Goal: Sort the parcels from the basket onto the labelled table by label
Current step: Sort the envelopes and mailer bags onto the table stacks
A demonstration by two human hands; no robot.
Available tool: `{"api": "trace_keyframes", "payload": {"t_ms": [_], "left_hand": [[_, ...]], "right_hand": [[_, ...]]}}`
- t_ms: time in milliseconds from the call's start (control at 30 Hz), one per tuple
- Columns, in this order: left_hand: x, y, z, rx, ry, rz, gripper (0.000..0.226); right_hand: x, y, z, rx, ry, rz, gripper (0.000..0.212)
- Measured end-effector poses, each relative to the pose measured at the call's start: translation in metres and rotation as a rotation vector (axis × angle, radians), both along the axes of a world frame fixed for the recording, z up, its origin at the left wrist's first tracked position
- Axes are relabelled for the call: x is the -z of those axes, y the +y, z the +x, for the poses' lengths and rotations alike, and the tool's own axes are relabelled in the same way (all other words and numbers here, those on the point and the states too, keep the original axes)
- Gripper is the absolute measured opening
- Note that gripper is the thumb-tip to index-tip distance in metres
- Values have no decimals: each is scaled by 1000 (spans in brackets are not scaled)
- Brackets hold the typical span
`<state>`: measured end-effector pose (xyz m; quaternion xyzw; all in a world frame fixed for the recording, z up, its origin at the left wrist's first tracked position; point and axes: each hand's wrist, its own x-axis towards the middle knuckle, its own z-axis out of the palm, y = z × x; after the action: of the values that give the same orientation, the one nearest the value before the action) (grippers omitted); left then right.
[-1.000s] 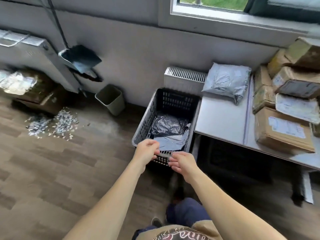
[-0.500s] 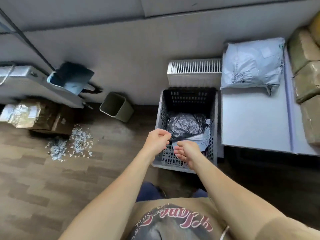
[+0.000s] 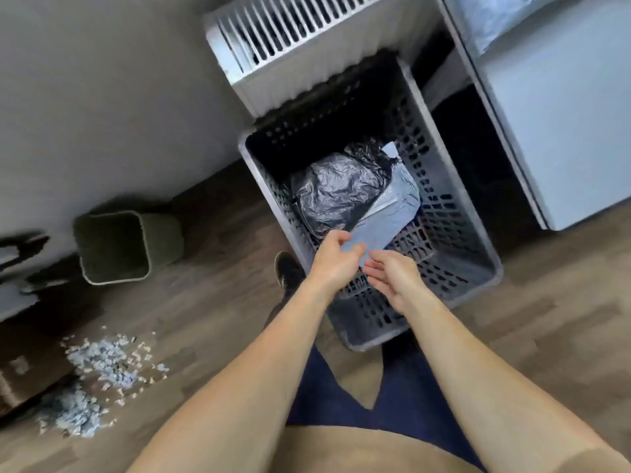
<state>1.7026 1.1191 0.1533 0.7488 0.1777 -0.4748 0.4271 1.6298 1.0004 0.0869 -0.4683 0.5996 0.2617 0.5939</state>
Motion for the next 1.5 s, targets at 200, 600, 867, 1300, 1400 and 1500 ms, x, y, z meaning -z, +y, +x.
{"api": "trace_keyframes", "payload": {"t_ms": [200, 600, 867, 1300, 1400, 1500], "left_hand": [[60, 5, 27, -145, 11, -69, 50], [108, 20, 32, -241, 37, -109, 45], [85, 11, 19, -159, -20, -111, 27], [-33, -4, 12, 497, -739, 329, 57], [-91, -13, 18, 399, -864, 397, 31], [-157, -16, 27, 408, -930, 431, 24]], "right_hand": [[94, 29, 27, -4, -54, 12, 22], [190, 31, 78, 189, -119, 84, 35], [147, 25, 55, 130, -118, 59, 29], [-94, -35, 75, -134, -442, 97, 16], [-160, -51, 76, -325, -565, 167, 23], [-220, -72, 80, -675, -761, -47, 27]]}}
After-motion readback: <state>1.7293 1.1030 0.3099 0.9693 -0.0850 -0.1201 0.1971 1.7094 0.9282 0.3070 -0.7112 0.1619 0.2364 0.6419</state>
